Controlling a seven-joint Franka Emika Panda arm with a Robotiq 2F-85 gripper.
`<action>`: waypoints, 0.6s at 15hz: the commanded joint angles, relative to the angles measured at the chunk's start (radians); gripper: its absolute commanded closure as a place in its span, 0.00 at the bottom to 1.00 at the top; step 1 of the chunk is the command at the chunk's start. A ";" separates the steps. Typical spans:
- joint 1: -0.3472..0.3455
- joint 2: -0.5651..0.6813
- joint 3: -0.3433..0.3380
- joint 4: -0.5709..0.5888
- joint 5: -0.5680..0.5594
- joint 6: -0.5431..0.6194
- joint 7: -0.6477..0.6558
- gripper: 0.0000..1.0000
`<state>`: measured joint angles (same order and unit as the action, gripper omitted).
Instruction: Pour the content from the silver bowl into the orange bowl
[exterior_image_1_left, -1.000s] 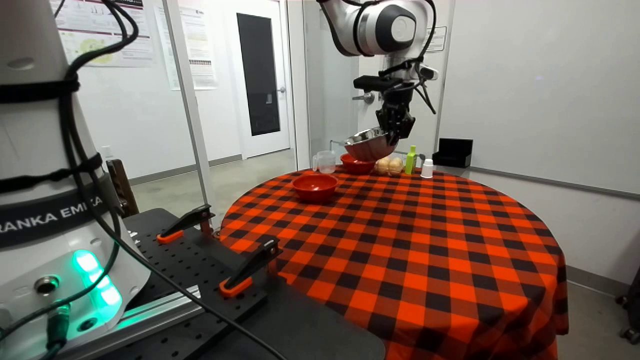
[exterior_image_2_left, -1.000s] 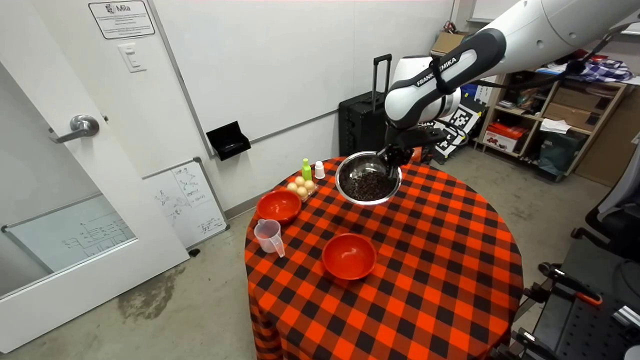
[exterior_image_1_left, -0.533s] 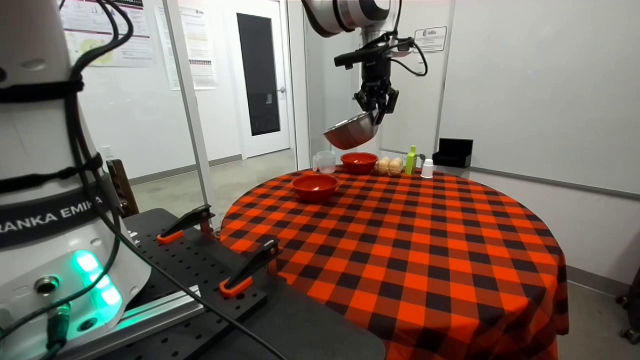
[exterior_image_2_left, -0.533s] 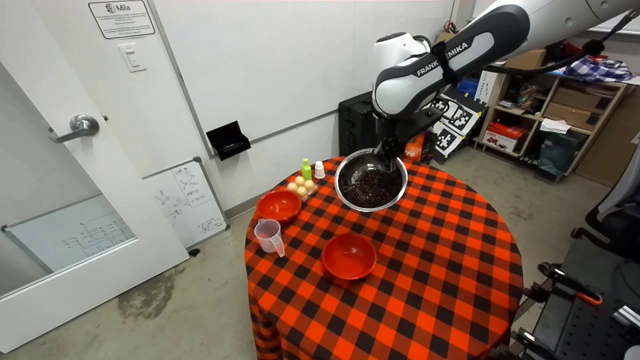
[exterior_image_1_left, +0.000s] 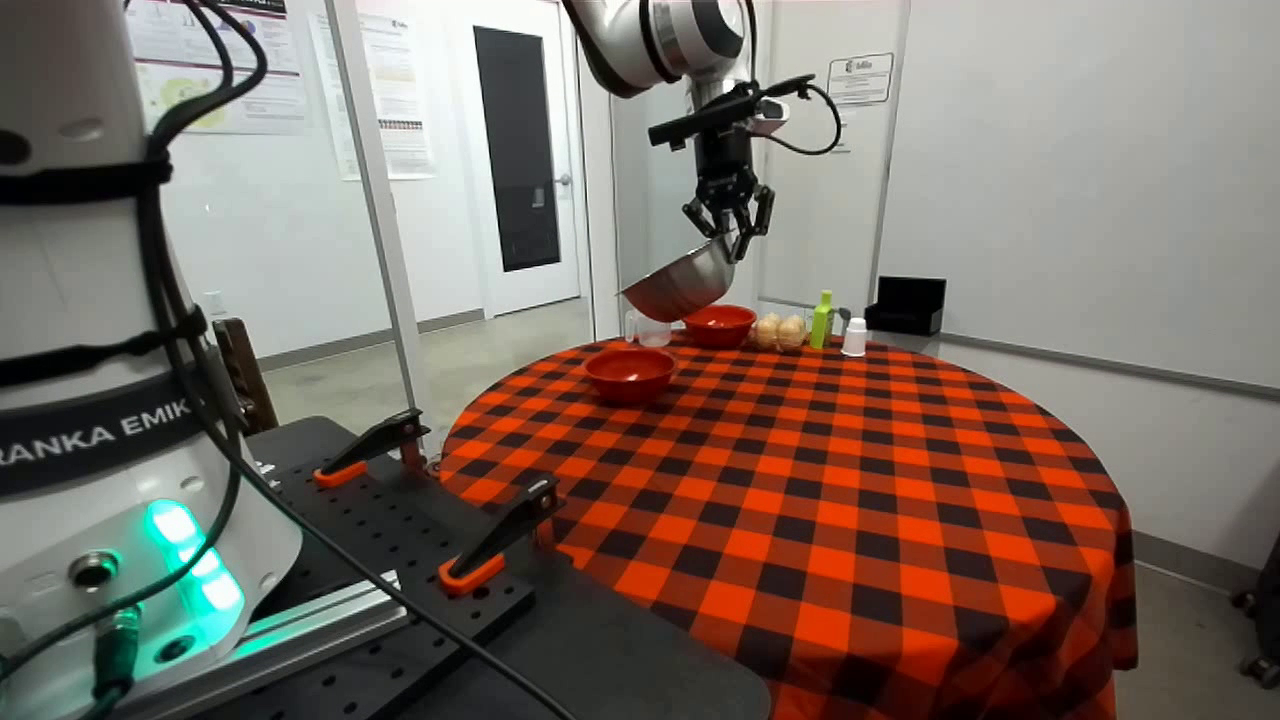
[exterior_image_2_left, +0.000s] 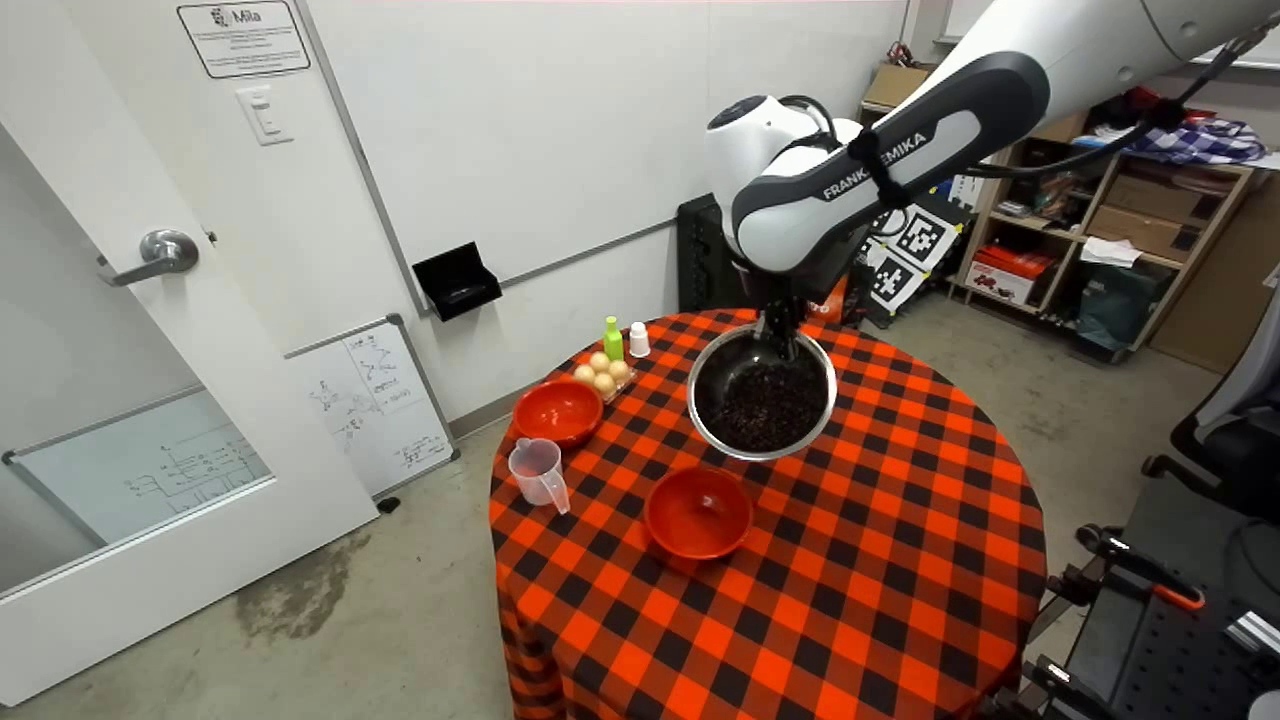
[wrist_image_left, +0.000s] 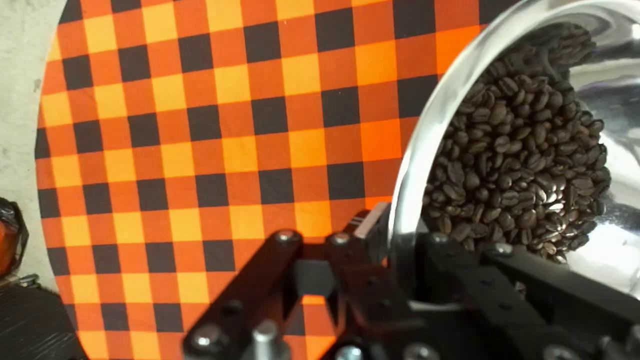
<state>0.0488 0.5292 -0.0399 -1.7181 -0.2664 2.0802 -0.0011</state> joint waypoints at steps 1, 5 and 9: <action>0.053 0.056 0.012 0.056 -0.064 -0.043 -0.007 0.98; 0.128 0.150 0.008 0.137 -0.149 -0.074 0.005 0.98; 0.185 0.247 -0.006 0.243 -0.234 -0.141 -0.002 0.98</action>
<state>0.1939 0.6974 -0.0262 -1.5925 -0.4410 2.0183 0.0015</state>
